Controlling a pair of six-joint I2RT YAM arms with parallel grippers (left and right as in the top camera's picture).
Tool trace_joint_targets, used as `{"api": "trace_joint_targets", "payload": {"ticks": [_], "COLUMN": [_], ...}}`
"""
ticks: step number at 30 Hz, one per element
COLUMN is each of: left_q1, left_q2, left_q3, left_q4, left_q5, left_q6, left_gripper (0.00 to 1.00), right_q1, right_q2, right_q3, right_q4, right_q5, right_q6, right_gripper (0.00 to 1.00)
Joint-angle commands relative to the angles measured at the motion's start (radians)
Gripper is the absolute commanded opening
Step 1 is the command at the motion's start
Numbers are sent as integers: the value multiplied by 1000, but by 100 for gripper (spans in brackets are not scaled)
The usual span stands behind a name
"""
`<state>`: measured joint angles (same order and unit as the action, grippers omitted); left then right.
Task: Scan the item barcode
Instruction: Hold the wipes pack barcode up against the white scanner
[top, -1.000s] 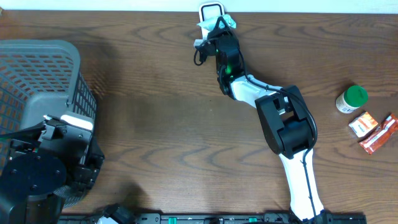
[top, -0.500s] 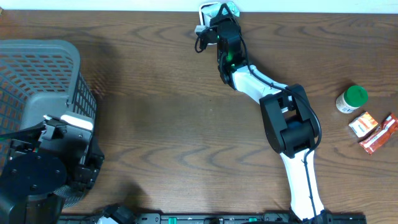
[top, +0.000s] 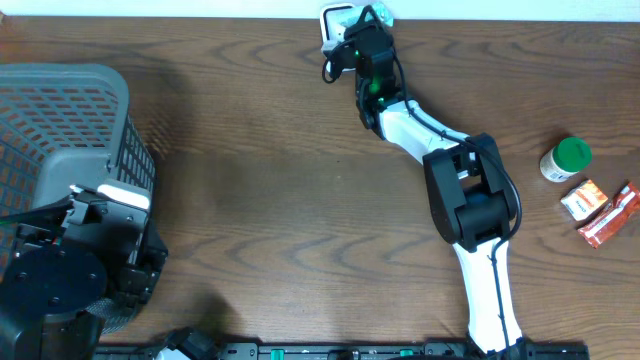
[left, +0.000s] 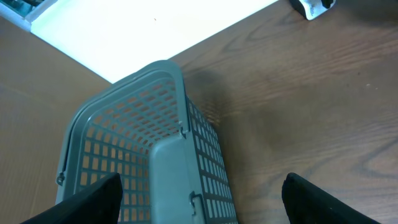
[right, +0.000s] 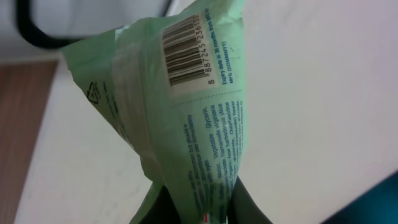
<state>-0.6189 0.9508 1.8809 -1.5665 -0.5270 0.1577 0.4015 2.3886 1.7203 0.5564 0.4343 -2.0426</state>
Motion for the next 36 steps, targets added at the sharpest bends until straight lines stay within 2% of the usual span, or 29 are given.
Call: {"api": "trace_joint_targets", "payload": {"ticks": [1,5,11,22,29,33,36], "left_q1": [0,0,0,0,0,0,0], "left_q2": [-5,-5,-5,-5,-5,-5,-5], "left_q3": [1,1,1,1,1,1,1], "left_q4": [0,0,0,0,0,0,0], "left_q5": [-8,-9,-8,-9,-9,-8,-8], "left_q6": [3,3,3,3,3,3,3], "left_gripper": [83,82,82,82,82,82,82], "right_q1": [-13,-29,-42,-51,-43,-27,-10], "right_q2": [-28,-26,23,178,185,153,106], "right_q3": [28,28,27,28,27,27,27], "right_q4": [52,83,111,230,261,144,-91], "right_q5": [-75,-200,-258,-259,-227,-185,-91], "right_q6": [-99,-64,-41,-87,-99,-99,-98], "right_gripper": [1,1,1,1,1,1,1]}}
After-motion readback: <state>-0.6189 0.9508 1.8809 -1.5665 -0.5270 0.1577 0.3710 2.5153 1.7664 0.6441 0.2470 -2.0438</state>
